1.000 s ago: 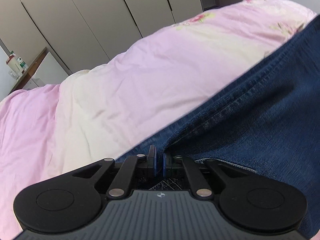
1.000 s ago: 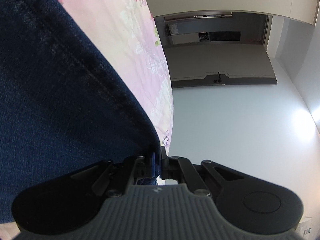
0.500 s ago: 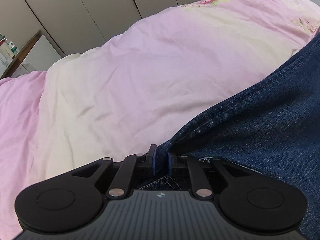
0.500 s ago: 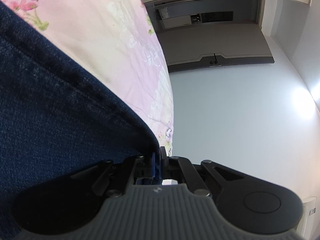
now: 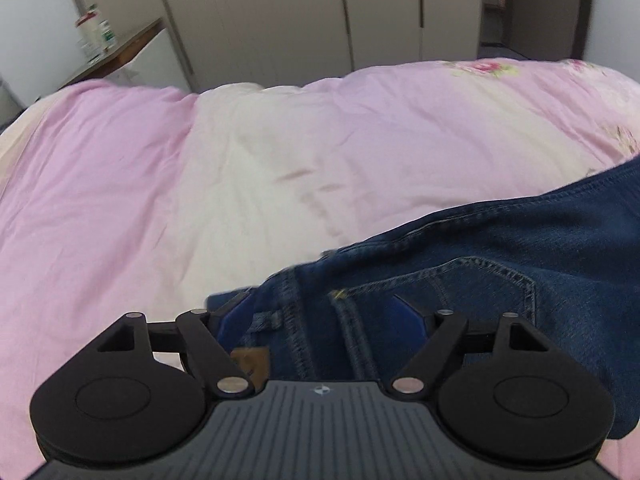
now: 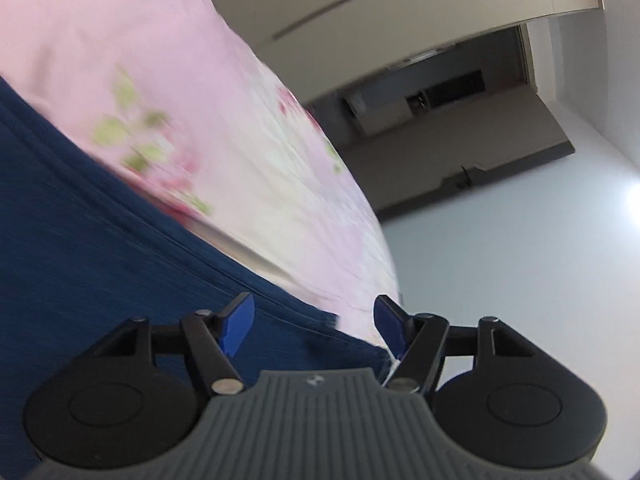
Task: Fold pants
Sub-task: 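Open both grippers and release the folded jeans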
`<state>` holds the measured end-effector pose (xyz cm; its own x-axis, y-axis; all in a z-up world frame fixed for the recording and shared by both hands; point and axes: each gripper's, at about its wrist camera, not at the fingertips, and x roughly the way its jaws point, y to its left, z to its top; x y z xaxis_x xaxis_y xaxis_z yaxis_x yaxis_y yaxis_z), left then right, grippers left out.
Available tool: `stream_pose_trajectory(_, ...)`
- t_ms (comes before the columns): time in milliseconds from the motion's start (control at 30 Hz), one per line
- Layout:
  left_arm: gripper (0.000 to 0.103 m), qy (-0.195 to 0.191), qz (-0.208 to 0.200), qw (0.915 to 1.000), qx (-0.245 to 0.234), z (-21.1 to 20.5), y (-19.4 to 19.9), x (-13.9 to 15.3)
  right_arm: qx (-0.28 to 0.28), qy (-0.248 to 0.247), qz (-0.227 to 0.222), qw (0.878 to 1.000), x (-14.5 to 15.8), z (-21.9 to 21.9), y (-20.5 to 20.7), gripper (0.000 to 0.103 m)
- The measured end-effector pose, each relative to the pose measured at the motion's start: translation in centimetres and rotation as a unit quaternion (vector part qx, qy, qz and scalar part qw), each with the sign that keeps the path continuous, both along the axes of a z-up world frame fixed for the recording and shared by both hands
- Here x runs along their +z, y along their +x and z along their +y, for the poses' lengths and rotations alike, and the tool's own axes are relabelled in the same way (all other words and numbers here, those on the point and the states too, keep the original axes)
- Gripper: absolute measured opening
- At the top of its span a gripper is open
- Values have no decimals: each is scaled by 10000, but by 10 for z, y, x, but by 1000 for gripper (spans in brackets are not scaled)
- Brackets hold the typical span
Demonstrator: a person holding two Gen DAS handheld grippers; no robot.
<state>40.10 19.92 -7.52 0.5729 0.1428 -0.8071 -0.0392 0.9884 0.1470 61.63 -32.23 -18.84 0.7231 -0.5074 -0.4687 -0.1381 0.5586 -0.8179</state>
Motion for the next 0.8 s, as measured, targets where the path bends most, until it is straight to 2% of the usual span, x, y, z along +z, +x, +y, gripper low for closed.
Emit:
stream_pose_trajectory(100, 91, -554, -72, 9963, 653, 43, -38, 8, 309, 972, 129, 9947, 13, 35, -39, 62)
stream_pose_trajectory(200, 91, -1415, -244, 9791, 1437, 81, -81, 3, 500, 1848, 354, 9809, 15, 75, -78, 62)
stream_pose_trajectory(233, 91, -1728, -326, 9701, 1672, 90, -94, -2, 557, 2084, 406, 9756, 16, 87, -93, 62)
stream_pose_trajectory(333, 91, -2585, -538, 9355, 2347, 110, -129, -26, 607, 2723, 581, 9585, 15, 119, -134, 62)
stream_pose_trajectory(367, 92, -2851, -640, 9215, 2558, 114, -138, -35, 610, 2893, 615, 9533, 13, 126, -144, 62)
stream_pose_trajectory(467, 92, -3692, -972, 8711, 3088, 124, -160, -61, 681, 3098, 659, 9461, 9, 151, -169, 62)
stream_pose_trajectory(500, 93, -3815, -1061, 8606, 3202, 125, -163, -67, 715, 3078, 632, 9467, 8, 157, -173, 62)
stream_pose_trajectory(533, 93, -3857, -1091, 8558, 3271, 125, -160, -72, 753, 3043, 653, 9474, 7, 164, -177, 62)
stream_pose_trajectory(600, 75, -3926, -1051, 8553, 3214, 126, -152, -78, 799, 2959, 792, 9486, 7, 177, -185, 62)
stream_pose_trajectory(633, 66, -3836, -1020, 8594, 3222, 127, -150, -80, 830, 2923, 829, 9491, 8, 182, -185, 62)
stream_pose_trajectory(667, 48, -3720, -957, 8677, 3155, 126, -145, -80, 875, 2883, 854, 9497, 10, 185, -184, 62)
stream_pose_trajectory(700, 28, -3540, -886, 8793, 3062, 124, -143, -79, 920, 2849, 892, 9499, 12, 190, -183, 62)
stream_pose_trajectory(733, 17, -3154, -745, 8964, 3024, 120, -137, -76, 976, 2814, 959, 9498, 14, 195, -181, 62)
stream_pose_trajectory(800, 14, -2517, -404, 9262, 2778, 115, -130, -73, 1102, 2699, 1088, 9504, 18, 208, -178, 62)
